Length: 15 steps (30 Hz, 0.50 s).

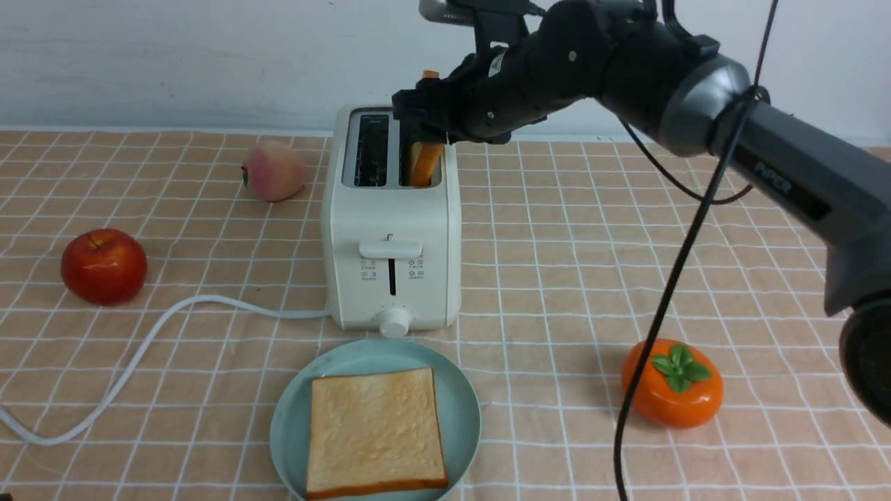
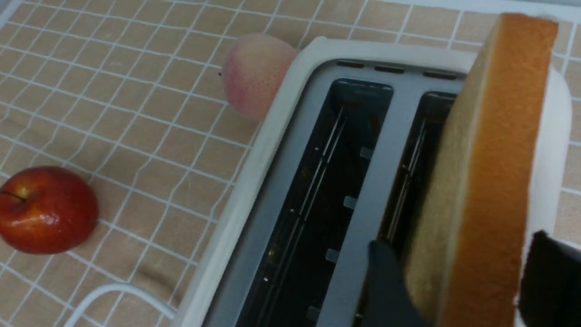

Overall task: Take toasted bread from bread machine on light coffee tablecloth place on plate.
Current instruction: 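Grasp the toast slice in the toaster and pull it up out of the slot with the right gripper, then place the held slice of bread on top of the slice on the plate with the right gripper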

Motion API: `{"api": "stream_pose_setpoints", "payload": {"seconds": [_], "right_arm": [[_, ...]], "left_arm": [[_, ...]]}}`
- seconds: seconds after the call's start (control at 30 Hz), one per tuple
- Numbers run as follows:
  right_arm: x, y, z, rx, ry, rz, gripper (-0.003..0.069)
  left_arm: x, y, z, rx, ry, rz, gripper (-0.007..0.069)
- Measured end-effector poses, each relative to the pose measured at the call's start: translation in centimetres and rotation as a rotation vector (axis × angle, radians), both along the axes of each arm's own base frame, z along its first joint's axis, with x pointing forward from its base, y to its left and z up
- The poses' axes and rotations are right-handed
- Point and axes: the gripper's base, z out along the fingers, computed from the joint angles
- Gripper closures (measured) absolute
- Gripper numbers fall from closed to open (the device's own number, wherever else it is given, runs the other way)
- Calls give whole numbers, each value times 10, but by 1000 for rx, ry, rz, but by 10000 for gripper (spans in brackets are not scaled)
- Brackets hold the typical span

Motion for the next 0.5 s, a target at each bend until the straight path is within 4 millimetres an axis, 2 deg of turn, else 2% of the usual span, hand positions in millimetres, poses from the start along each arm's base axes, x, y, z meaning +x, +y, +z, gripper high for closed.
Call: {"api": "stream_pose_setpoints", "payload": {"seconds": [0.03,0.07,0.13,0.17,0.2,0.27,0.3,0.33,0.37,0.43,0.5], "right_arm": [[-3,0,7,8,-9,3,539],[-5,-2,14,12,-17,4,575],[-12,-6,32,18,-39,7,571],[-19,-10,48,23,-62,10,562],[-32,-17,77,30,-105,13,559],[-56,-31,121,40,-182,13,559],[-59,-33,126,39,-191,12,559],[-85,-52,164,33,-262,0,559],[-102,-66,186,29,-291,-10,559],[-133,-90,215,14,-306,-23,559],[-158,-112,232,-16,-289,-42,559]], "left_arm": [[0,0,0,1,0,0,638],[0,0,0,2,-1,1,638],[0,0,0,4,-1,2,638],[0,0,0,5,-2,2,638],[0,0,0,5,-2,2,638],[0,0,0,7,-2,3,638],[0,0,0,7,-2,3,638],[0,1,0,8,-3,3,638],[0,1,0,8,-3,3,638],[0,1,0,8,-3,3,638],[0,1,0,10,-3,3,638]]}}
